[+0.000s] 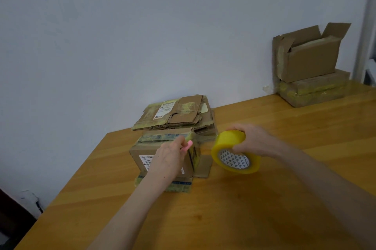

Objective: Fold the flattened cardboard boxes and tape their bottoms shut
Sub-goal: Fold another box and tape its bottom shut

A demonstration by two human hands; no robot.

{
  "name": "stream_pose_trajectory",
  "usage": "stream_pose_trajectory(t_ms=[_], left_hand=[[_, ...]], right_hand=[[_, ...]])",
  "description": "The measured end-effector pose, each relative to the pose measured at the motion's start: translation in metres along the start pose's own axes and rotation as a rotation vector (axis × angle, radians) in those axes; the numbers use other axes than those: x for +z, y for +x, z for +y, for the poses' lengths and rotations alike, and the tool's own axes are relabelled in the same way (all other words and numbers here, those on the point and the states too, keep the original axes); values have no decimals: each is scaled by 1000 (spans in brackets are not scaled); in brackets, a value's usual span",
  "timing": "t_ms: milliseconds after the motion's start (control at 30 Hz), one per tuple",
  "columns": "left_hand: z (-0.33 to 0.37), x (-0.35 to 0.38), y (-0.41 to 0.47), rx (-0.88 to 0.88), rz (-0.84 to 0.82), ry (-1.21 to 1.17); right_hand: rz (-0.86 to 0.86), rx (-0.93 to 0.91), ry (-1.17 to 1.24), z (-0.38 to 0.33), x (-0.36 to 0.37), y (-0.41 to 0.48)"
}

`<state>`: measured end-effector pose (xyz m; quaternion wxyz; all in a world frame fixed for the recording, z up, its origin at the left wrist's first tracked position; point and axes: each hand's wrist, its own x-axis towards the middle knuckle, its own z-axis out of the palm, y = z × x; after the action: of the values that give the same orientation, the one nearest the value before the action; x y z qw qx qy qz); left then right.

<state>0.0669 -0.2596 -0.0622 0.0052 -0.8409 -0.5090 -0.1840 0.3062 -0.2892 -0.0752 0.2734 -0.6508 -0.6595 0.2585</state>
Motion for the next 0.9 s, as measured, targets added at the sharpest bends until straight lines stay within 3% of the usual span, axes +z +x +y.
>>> stream_pose_trajectory(t_ms=[900], left_hand=[[-3,9,1,36,67,108]], right_hand=[[130,-1,38,5,10,-2]])
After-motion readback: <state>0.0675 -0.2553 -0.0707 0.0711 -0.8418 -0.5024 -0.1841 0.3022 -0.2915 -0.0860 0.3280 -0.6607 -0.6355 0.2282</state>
